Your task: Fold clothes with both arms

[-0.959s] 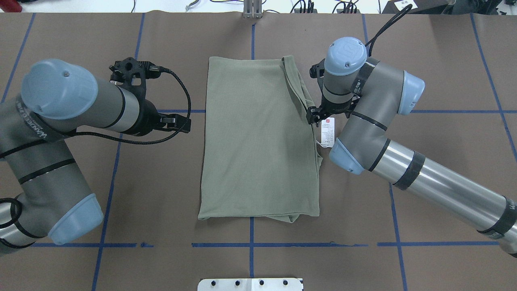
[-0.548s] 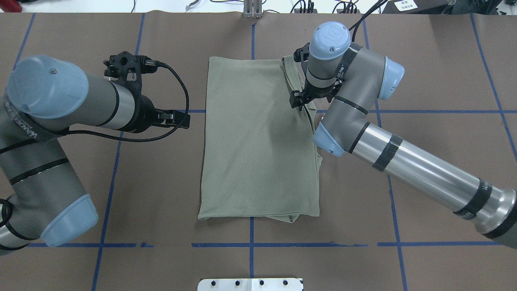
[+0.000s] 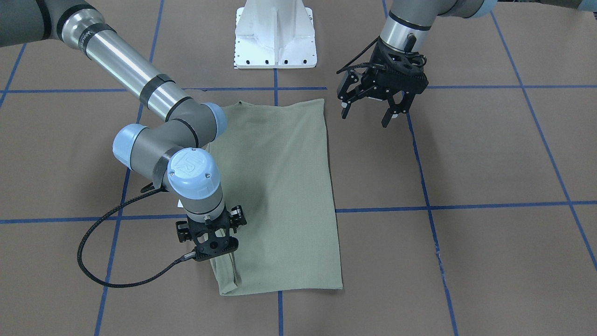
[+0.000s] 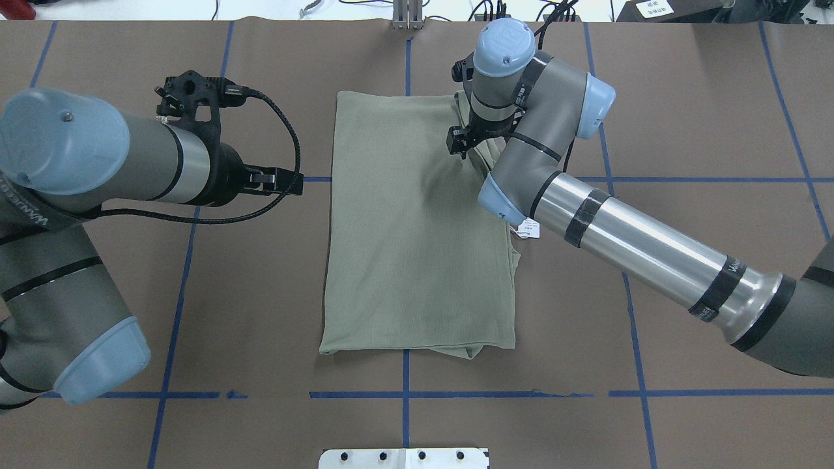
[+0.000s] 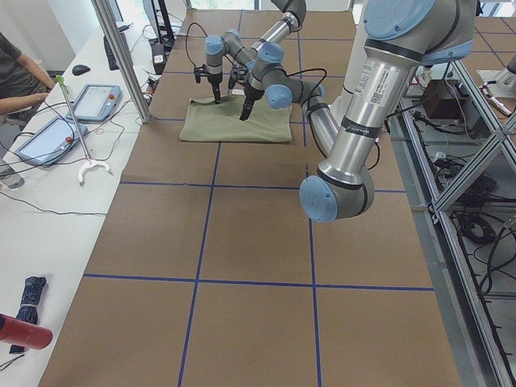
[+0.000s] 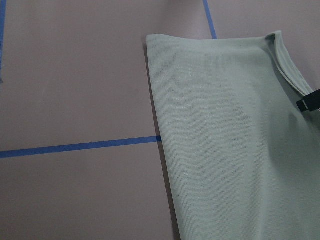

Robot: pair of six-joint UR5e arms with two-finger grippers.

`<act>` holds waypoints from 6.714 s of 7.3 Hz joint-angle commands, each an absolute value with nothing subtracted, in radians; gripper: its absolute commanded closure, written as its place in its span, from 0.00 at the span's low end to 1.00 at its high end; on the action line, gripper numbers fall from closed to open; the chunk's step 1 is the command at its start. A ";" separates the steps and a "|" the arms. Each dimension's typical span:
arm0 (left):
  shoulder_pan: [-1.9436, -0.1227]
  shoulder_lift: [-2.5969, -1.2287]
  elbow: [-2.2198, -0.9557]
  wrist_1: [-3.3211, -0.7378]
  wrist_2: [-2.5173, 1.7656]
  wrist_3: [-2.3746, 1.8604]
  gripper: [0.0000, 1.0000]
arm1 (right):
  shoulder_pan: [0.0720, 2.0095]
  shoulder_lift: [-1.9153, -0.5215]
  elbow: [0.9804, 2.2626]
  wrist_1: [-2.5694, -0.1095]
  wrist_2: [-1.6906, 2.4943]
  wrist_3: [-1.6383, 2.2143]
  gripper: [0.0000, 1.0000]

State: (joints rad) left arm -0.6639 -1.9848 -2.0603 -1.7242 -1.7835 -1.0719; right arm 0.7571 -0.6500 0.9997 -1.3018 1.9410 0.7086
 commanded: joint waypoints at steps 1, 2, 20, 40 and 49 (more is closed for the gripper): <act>-0.664 -1.980 -2.065 -1.724 -1.782 -1.069 0.00 | 0.762 -0.643 0.976 -1.301 1.925 0.695 0.00; -0.664 -1.983 -2.065 -1.724 -1.782 -1.069 0.00 | 0.765 -0.644 0.967 -1.301 1.919 0.695 0.00; -0.258 -1.776 -2.001 -2.134 -1.628 -1.803 0.00 | 0.678 -1.172 1.957 -1.517 2.071 1.006 0.00; -0.252 -1.988 -1.865 -1.862 -1.598 -1.809 1.00 | 0.528 -1.223 2.005 -1.505 1.970 1.198 0.00; -0.241 -1.997 -1.885 -1.862 -1.608 -1.804 1.00 | 0.261 -1.209 1.950 -1.499 1.692 2.013 0.00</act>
State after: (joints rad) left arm -0.2409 -1.9970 -1.8866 -1.8622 -1.6075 -1.8034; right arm 0.2642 -1.2069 1.9755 -1.4995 1.6998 1.9667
